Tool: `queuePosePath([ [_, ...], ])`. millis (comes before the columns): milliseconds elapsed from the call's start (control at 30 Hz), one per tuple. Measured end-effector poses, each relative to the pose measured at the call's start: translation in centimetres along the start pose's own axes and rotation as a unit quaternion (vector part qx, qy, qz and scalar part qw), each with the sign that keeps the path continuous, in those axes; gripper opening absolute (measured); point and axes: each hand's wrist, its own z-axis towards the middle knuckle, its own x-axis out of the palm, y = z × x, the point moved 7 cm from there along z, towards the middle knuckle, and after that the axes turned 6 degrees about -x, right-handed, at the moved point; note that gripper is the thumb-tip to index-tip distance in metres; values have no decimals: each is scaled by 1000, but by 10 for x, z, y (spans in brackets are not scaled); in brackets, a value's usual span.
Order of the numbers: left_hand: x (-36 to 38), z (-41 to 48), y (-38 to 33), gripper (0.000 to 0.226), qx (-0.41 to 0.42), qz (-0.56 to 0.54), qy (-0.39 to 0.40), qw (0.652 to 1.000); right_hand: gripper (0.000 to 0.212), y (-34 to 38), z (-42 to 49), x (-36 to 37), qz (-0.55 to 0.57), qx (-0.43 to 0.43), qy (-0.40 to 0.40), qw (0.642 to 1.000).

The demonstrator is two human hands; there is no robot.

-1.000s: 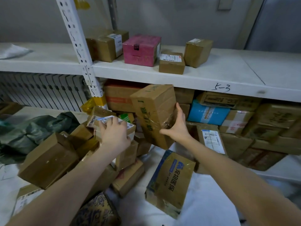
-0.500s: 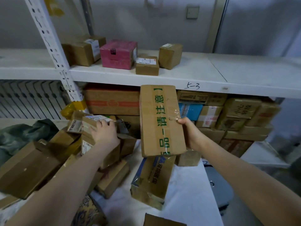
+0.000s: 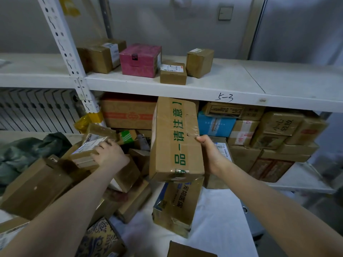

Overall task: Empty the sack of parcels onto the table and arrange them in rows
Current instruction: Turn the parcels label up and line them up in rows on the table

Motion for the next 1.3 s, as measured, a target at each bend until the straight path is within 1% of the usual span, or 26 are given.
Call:
queuePosePath([
  [100,-3,-5,-7,73,44,-10,-48,998,41,-6,1,8,6,11,6,1000],
  [167,-11,-14,-19,53,112,-111,-94,983,46,-12,2,10,31,28,12,999],
  [200,-14,-19,-25,46,139,-206,-83,965,48,-15,3,10,48,29,12,998],
  [233,-16,-27,-30,44,142,-329,-27,933,49,-18,4,10,69,27,7,997],
  [267,-13,-36,-37,46,121,-454,73,880,48,-20,5,9,93,20,3,995],
  [300,-6,-50,-45,51,90,-553,192,806,47,-22,6,9,119,11,2,993],
  [333,0,-63,-51,56,58,-602,283,744,46,-23,7,8,146,7,6,989],
  [367,3,-72,-55,61,45,-623,337,705,46,-25,5,10,165,11,12,986],
  [400,4,-76,-55,62,41,-643,366,672,46,-27,4,10,158,18,19,987],
  [467,5,-79,-53,59,40,-684,397,611,46,-32,-1,10,71,45,26,996],
  [500,5,-78,-52,57,44,-694,398,599,43,-33,-4,10,26,63,25,997],
  [567,7,-75,-53,50,58,-680,397,614,41,-29,-7,-1,-41,56,-3,998],
  [600,9,-76,-56,46,67,-665,401,627,45,-23,-10,-6,-64,40,-17,997],
  [700,22,-87,-72,37,84,-626,406,660,72,-20,-23,-11,-73,63,23,995],
  [733,28,-93,-77,40,88,-618,408,667,78,-23,-29,-13,-96,78,36,992],
  [800,40,-108,-89,60,96,-613,421,662,79,-31,-38,-21,-106,91,38,989],
  [867,51,-122,-103,89,106,-612,433,654,86,-35,-45,-37,-99,75,23,992],
  [900,54,-131,-109,97,113,-606,439,654,89,-33,-48,-48,-93,58,20,994],
  [933,57,-138,-115,99,123,-598,445,655,87,-30,-52,-59,-81,45,14,996],
  [1033,67,-160,-137,82,137,-567,473,660,74,-26,-69,-101,-36,48,-14,998],
  [1100,74,-172,-147,68,140,-531,483,682,60,-32,-81,-124,-29,72,-28,997],
  [1133,78,-177,-150,64,137,-510,491,693,59,-40,-86,-135,-33,94,-39,994],
  [1167,85,-182,-154,60,130,-482,491,714,65,-49,-92,-149,-46,117,-46,991],
  [1233,96,-189,-155,42,120,-434,483,751,86,-68,-99,-167,-77,166,-52,982],
  [1267,104,-192,-154,34,116,-411,487,762,95,-77,-102,-172,-91,189,-50,976],
  [1300,111,-196,-154,30,113,-386,495,771,99,-85,-105,-176,-98,207,-45,972],
])
